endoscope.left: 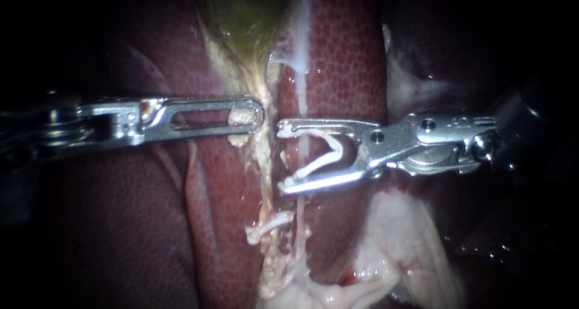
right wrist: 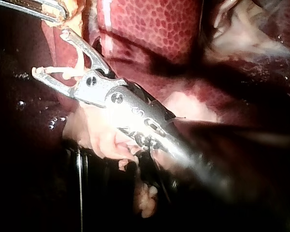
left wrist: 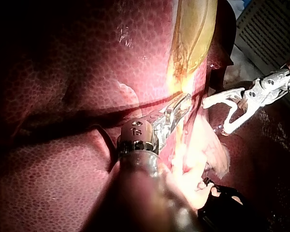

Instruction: Clipping second clip left tube

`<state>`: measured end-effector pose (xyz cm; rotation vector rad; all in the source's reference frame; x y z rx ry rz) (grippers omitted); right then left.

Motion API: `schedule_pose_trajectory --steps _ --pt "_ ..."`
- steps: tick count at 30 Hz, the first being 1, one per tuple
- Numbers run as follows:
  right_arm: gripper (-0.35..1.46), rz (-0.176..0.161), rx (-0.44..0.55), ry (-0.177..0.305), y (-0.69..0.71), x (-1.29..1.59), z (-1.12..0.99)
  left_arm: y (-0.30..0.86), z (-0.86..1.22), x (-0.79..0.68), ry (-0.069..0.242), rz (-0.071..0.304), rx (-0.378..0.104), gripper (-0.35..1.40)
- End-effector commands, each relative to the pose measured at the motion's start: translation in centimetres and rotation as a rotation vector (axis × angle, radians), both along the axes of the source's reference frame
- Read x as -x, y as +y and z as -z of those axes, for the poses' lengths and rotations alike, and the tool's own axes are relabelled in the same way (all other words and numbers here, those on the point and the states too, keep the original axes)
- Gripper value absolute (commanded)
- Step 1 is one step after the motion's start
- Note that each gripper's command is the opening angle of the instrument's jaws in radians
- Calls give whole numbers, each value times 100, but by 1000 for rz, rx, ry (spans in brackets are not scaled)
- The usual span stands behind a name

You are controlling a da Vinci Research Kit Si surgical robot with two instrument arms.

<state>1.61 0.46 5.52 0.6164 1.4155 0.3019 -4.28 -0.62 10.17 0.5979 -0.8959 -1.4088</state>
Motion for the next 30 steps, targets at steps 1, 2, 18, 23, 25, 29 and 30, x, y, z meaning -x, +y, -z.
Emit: schedule_pose_trajectory --steps 1,2,18,23,25,29,30 --pt "60 0 0 0 0 0 0 0 0 0 0 0 0 -35" --pt "60 0 0 0 0 0 0 0 0 0 0 0 0 -35" --pt "60 0 0 0 0 0 -1 18 25 -36 11 23 0 -35" --pt "60 0 0 0 0 -1 -1 25 38 -49 8 48 2 -35" --pt "60 0 0 0 0 -1 0 27 43 -53 10 50 7 -35" --pt "60 0 0 0 0 -1 0 31 53 -60 8 60 14 -35" --pt "60 -1 0 0 0 -1 0 32 55 -61 8 60 20 -35"
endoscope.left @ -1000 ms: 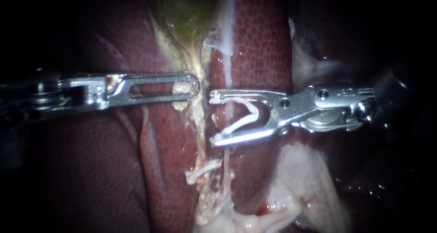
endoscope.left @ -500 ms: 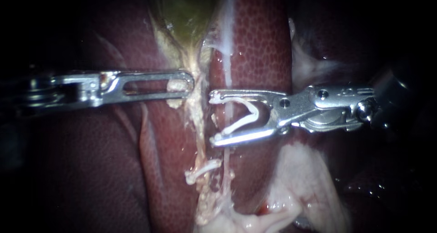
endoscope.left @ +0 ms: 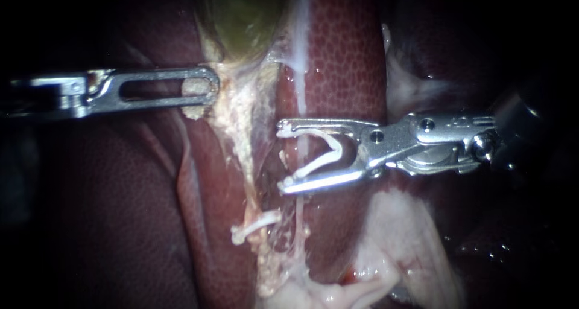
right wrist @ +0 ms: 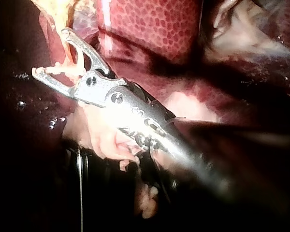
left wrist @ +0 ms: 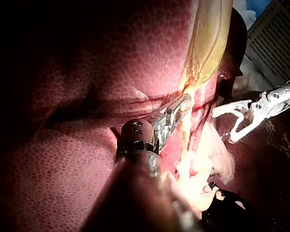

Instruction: Clipping second clip left tube

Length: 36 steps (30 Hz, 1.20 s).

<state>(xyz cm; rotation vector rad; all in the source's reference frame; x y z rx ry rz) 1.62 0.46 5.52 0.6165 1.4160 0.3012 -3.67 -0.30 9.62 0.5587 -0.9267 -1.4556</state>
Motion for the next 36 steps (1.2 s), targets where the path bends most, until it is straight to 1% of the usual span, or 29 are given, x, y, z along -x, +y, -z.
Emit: schedule_pose_trajectory --steps 1,6,17,23,30,36 --pt "60 -1 0 0 0 0 0 1 3 -2 0 5 5 -35" --pt "60 -2 0 0 0 -1 0 5 11 -9 1 9 16 -35" --pt "60 -2 0 0 0 -2 0 15 21 -24 1 24 28 -35" --pt "60 -3 1 1 -2 -4 -1 15 21 -25 2 26 27 -35" --pt "60 -1 3 6 -9 -11 -8 15 21 -25 3 27 27 -35" --pt "60 5 -14 15 -25 -25 -27 15 21 -26 3 27 28 -35"
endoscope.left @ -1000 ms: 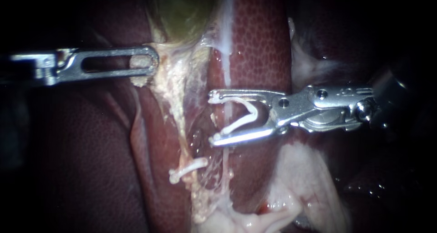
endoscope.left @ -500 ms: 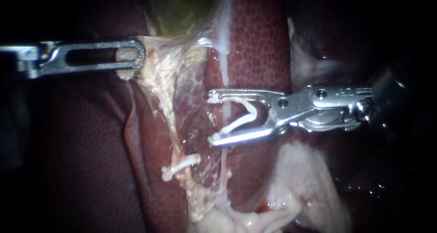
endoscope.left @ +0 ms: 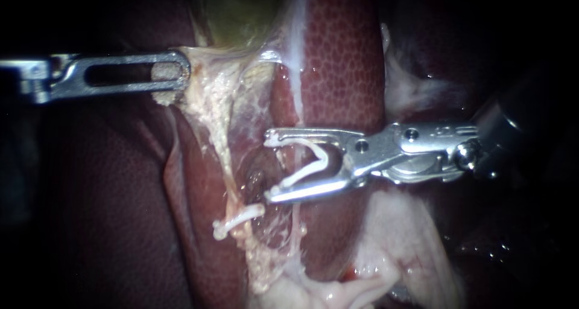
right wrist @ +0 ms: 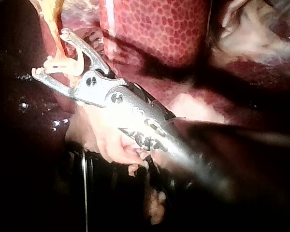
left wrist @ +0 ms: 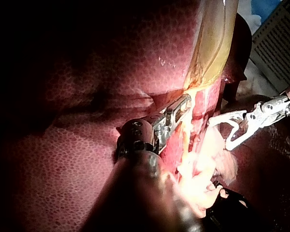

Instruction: Clipping second clip left tube

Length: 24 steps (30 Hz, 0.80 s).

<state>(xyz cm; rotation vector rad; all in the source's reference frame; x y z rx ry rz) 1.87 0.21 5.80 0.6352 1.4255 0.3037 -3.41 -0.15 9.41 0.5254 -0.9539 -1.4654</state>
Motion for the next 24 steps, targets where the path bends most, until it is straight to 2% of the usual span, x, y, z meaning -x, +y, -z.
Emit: schedule_pose_trajectory --steps 1,8,14,24 --pt "60 1 -3 4 -4 -3 -4 0 0 0 0 0 0 -35" --pt "60 13 -29 11 -29 -25 -38 0 0 0 0 0 0 -35" --pt "60 24 -46 -1 -43 -38 -61 -1 0 -1 0 0 0 -35" --pt "60 37 -65 -7 -52 -49 -75 -1 0 -1 1 0 0 -35"
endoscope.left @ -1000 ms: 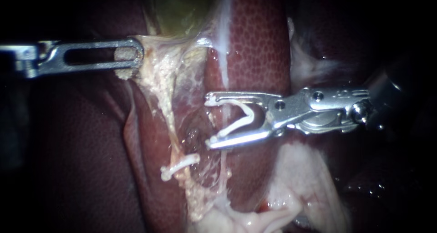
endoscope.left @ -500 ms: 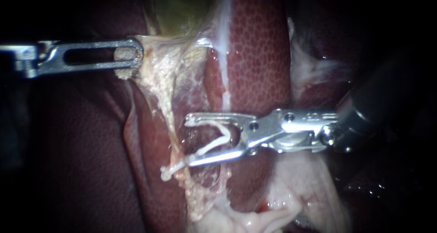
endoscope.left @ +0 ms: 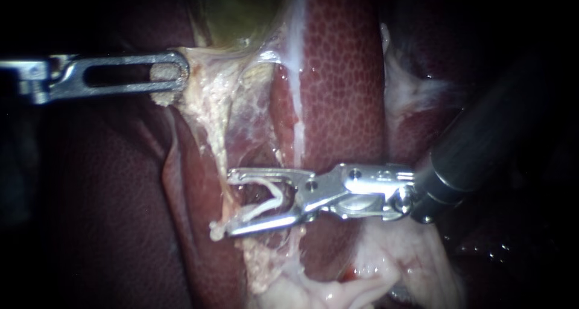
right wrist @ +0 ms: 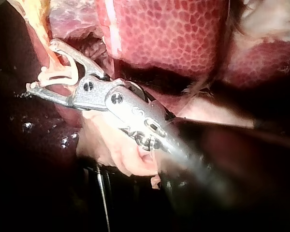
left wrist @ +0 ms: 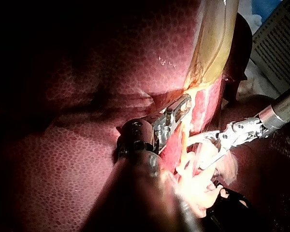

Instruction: Clipping second clip left tube

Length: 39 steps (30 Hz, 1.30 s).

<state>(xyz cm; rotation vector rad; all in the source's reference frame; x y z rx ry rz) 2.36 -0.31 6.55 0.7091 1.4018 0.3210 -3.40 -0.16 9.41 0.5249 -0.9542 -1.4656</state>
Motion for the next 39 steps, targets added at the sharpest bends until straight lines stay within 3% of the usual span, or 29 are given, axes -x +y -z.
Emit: schedule_pose_trajectory --steps 1,11,19,29,39 --pt "60 0 -4 -2 0 0 -1 0 0 0 1 0 0 -35" --pt "60 15 -19 -1 -5 -6 -12 -1 1 0 1 1 0 -35" --pt "60 48 -54 3 -7 -13 -14 -1 1 1 1 1 0 -35" --pt "58 132 -120 39 -13 -19 -11 -2 0 4 3 3 1 -35" --pt "58 147 -124 41 -28 -40 -15 -3 -2 7 4 5 3 -35"
